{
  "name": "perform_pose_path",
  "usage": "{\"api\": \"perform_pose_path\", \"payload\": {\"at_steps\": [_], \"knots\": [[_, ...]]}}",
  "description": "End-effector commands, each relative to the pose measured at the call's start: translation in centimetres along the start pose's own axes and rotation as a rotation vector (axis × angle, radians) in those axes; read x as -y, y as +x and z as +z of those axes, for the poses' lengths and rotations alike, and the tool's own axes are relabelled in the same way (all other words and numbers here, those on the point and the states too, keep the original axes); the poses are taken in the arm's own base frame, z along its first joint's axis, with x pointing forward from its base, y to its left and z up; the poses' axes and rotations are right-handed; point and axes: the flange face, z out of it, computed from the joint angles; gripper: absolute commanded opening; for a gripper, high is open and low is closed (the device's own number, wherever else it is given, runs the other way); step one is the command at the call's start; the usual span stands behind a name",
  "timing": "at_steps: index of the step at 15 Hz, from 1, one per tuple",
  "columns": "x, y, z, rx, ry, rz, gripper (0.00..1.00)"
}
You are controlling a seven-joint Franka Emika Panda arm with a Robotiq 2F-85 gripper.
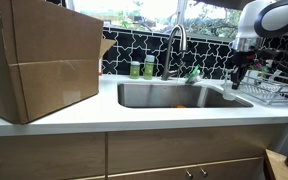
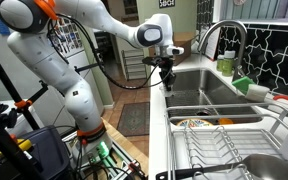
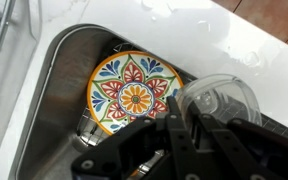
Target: Pick up the small clear lunch box and fetch some water, pour the water onto the plate in the sink twice, put the small clear lunch box on the white kitchen counter in front of the sink
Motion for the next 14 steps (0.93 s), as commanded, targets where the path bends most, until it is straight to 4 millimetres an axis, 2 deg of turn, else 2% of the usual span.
{"api": "perform_pose_path", "payload": {"at_steps": [1, 6, 14], "knots": [[-2.1, 2.4, 1.1, -0.004, -0.007, 0.163, 0.03], [-3.8, 7.2, 3.1, -0.072, 0.021, 0.279, 0.03], [-4.1, 13.9, 5.0, -0.194, 0.140, 0.391, 0.03]]}}
